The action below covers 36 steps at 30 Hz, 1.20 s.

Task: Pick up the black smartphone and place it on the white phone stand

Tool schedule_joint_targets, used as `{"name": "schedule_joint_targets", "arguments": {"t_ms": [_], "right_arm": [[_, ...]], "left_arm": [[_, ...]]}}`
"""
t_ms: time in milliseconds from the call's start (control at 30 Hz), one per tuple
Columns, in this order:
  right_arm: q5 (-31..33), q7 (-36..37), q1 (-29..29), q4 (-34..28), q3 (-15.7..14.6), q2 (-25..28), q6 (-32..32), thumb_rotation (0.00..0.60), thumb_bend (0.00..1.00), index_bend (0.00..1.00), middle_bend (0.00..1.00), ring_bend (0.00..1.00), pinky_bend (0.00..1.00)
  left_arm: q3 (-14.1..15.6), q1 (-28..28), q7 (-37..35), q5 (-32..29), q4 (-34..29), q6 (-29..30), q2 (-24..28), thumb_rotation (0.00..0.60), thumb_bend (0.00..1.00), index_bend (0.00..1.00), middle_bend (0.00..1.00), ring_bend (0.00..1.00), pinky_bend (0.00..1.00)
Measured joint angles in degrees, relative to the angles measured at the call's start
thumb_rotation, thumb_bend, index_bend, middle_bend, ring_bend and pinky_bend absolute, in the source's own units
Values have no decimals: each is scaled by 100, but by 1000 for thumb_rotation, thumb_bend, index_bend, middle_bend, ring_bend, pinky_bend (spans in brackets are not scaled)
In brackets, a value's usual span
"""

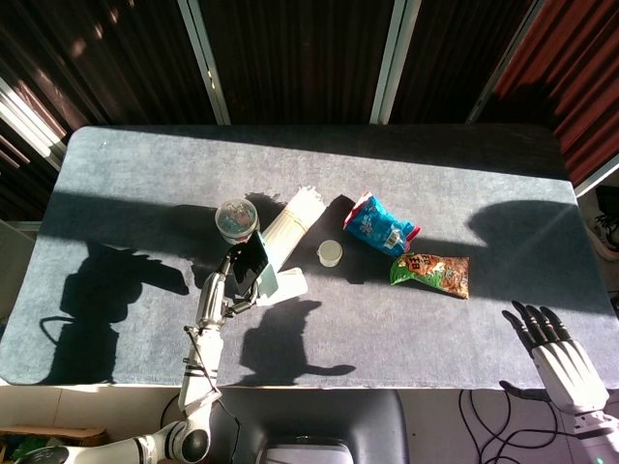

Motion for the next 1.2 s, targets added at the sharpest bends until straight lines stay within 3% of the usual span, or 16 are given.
{"name": "schedule_joint_targets", "arguments": {"t_ms": [633,1200], "right_arm": [[-60,163,-31,39,-23,53,104,600,109,0,0,0,0],[-71,281,-58,80,-20,91,172,600,110,0,0,0,0]], "left_arm": [[40,-62,-135,215,648,59,-680,600,510,946,1000,791,231],[-123,-116,-307,145,1116,-141,-1027,600,513,947,1000,791,222]]}}
